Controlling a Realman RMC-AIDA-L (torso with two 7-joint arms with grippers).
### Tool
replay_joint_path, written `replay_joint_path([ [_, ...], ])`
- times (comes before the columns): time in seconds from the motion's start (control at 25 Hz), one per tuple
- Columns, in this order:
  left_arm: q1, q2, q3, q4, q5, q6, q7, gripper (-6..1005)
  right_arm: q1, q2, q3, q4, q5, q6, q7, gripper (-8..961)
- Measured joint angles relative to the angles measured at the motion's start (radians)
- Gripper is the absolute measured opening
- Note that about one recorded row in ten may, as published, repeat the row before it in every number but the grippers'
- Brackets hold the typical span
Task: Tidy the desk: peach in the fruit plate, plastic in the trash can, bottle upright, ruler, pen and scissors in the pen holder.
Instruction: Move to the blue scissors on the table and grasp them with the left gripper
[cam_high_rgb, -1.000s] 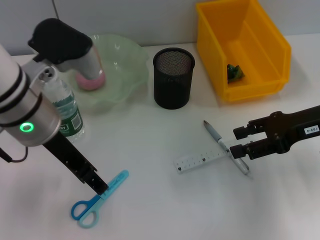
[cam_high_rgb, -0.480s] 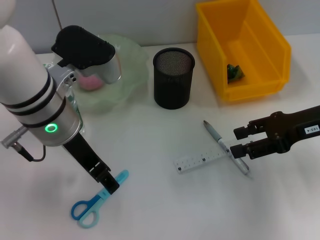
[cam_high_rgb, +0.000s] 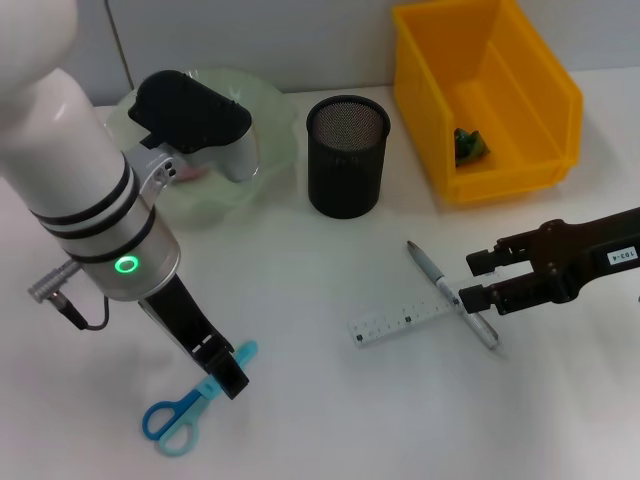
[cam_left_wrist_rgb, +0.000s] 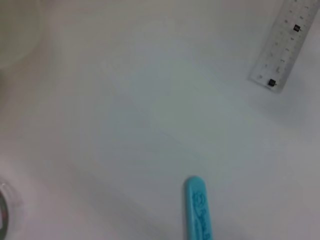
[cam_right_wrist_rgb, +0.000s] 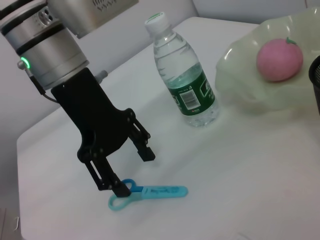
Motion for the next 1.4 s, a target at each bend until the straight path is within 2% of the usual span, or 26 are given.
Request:
replay_joint_path([
  [0.8,-0.016,-0.001,0.057,-0.098,-0.015,-0.081,-0.011,817,0.0,0.0,0.0,0.001,0.0,0.001,-0.008,725],
  [1.4,-0.03,-0.001,0.084,-0.13,-0.015,-0.09,-0.011,813,0.002,0.0,0.0,0.004,0.0,0.001,-0.01,725],
])
